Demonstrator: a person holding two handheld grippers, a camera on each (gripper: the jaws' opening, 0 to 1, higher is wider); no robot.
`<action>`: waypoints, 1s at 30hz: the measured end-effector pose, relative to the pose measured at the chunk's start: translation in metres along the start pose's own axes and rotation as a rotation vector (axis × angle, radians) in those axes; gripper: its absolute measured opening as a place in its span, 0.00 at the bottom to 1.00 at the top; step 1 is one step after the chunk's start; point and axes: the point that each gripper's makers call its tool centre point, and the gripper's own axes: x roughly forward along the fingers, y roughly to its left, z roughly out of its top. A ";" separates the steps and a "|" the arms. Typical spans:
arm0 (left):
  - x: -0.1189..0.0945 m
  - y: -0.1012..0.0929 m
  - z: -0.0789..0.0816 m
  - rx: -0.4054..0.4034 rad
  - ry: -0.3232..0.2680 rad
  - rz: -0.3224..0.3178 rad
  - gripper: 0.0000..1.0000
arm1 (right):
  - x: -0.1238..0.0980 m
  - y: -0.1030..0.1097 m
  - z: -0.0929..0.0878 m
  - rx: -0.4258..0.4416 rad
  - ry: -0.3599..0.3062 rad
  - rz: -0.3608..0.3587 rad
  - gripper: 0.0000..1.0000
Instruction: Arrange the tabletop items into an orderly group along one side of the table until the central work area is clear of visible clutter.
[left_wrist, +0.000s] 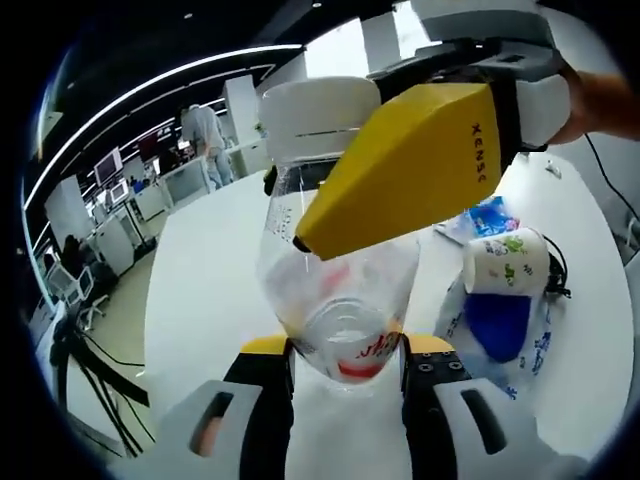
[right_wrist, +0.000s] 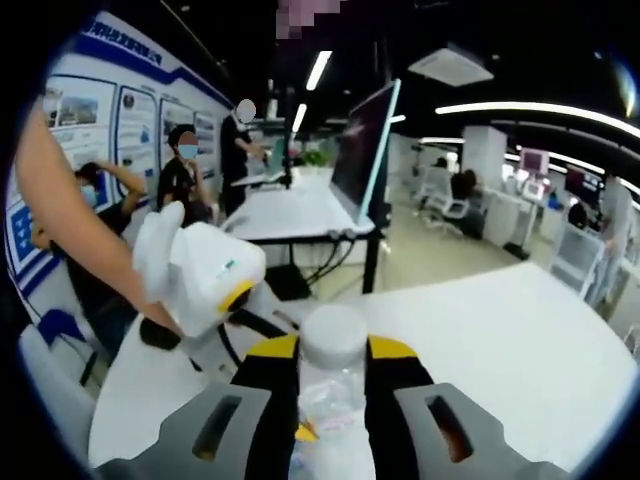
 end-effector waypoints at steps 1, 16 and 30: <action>0.001 0.004 -0.001 0.001 0.007 0.002 0.41 | 0.001 0.000 0.000 -0.001 0.001 -0.002 0.19; 0.014 0.031 -0.004 -0.025 0.021 0.013 0.42 | 0.026 -0.023 0.004 0.054 -0.003 -0.093 0.20; 0.017 0.038 -0.005 -0.049 0.014 0.012 0.40 | 0.032 -0.035 0.006 0.046 -0.038 -0.210 0.20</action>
